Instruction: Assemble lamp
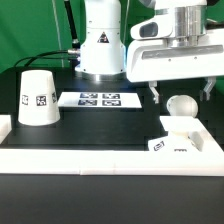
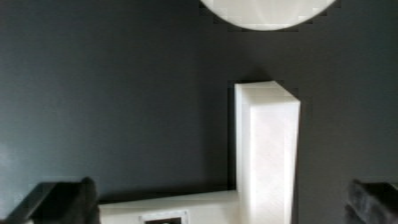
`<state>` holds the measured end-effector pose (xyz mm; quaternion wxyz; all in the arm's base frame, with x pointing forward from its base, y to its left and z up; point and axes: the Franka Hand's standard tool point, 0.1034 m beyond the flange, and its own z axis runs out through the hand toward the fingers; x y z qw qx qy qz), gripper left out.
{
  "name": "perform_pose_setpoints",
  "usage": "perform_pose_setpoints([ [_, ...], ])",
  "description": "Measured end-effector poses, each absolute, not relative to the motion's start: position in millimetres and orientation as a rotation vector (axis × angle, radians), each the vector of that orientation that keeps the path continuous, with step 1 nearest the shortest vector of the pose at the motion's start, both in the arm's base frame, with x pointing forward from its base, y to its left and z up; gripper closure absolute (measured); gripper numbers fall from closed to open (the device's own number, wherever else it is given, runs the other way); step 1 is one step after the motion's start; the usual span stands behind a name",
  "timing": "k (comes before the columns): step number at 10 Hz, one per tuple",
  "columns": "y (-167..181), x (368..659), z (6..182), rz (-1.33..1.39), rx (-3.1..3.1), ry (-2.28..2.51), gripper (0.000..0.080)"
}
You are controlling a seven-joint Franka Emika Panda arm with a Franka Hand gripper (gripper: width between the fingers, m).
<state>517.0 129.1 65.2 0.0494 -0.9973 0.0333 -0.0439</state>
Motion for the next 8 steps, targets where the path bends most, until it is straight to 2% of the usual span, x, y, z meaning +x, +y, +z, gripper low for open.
perform_pose_setpoints([
  [4,159,492,60.6,-0.108,-3.041,0.053,0.0101],
  [8,156,489,56.0,-0.111,-3.046,-0.077,0.0101],
])
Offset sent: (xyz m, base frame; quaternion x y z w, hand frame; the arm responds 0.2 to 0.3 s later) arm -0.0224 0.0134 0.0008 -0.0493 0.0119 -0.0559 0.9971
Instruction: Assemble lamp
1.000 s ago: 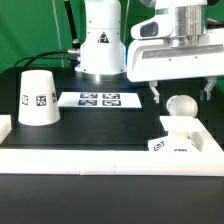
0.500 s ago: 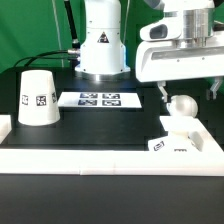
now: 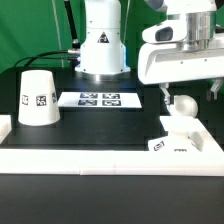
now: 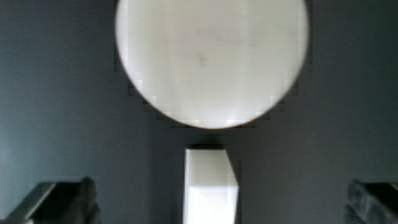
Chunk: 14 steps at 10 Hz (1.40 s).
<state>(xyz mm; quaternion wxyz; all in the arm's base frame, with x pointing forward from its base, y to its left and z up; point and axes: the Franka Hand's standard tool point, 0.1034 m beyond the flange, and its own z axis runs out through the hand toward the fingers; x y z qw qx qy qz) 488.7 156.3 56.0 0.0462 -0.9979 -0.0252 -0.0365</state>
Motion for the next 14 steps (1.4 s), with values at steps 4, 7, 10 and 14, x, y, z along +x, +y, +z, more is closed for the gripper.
perform_pose_setpoints([
  [4,158,483,51.6,-0.093,-3.049,-0.039,0.0101],
  [7,156,469,43.8,-0.048,-3.057,-0.022,0.0101],
  [10,150,459,40.3,0.129,-3.071,-0.027,0.0101],
  [14,154,458,40.1,0.557,-3.045,-0.032,0.0101],
])
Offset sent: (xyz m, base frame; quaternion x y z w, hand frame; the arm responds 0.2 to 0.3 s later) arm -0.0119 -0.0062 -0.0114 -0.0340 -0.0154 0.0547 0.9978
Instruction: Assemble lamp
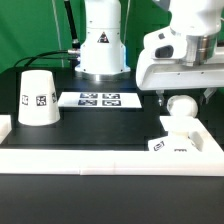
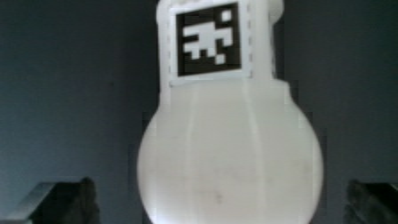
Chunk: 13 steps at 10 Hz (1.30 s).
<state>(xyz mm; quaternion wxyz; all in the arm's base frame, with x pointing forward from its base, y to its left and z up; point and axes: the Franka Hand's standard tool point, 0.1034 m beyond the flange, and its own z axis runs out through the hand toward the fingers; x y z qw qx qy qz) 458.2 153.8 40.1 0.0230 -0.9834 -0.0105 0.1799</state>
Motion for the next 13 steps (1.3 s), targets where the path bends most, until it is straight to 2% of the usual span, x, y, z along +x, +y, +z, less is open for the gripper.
perform_pose_setpoints([
  [4,157,461,38.2,0.918,-2.970,-0.049,0.0101],
  [9,153,447,32.8,1.358,-2.821,-0.060,0.0101],
  [13,152,450,22.3,1.375,-2.811,-0.057,0.0101],
])
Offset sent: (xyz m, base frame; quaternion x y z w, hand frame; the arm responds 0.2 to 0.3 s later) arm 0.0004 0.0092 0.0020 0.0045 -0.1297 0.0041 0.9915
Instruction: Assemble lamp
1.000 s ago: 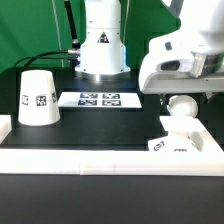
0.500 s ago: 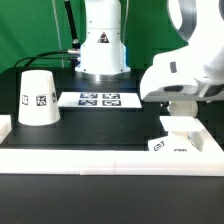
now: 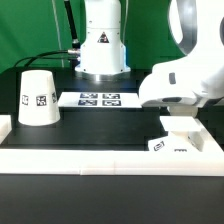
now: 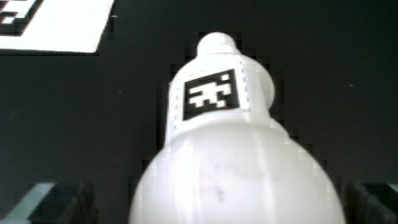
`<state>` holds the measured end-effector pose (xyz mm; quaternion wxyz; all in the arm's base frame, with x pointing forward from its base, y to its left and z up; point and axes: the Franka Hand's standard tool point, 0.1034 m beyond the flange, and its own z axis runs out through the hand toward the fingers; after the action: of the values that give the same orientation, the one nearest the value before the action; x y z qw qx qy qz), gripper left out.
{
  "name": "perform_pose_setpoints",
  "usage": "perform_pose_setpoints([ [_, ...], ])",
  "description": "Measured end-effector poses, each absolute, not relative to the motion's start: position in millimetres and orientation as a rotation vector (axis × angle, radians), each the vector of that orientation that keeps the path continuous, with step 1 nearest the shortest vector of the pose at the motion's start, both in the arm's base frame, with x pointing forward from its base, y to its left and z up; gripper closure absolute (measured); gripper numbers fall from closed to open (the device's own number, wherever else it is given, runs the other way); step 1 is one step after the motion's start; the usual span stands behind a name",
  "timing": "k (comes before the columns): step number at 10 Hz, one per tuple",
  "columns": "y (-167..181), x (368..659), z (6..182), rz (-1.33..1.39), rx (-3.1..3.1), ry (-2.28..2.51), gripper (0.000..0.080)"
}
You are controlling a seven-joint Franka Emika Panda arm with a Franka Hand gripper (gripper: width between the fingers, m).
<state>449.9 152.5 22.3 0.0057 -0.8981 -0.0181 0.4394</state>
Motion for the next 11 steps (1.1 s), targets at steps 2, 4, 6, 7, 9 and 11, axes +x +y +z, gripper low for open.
perform_pose_setpoints([
  [2,151,447,18.3,1.377,-2.811,-0.052,0.0101],
  [4,151,443,12.8,1.392,-2.810,-0.040,0.0101],
  [6,151,441,8.4,1.396,-2.810,-0.033,0.0101],
  [7,151,441,8.2,1.395,-2.811,-0.032,0.0118],
  [9,151,442,8.0,1.390,-2.812,-0.033,0.0223],
  [11,151,442,8.0,1.390,-2.812,-0.033,0.0223],
])
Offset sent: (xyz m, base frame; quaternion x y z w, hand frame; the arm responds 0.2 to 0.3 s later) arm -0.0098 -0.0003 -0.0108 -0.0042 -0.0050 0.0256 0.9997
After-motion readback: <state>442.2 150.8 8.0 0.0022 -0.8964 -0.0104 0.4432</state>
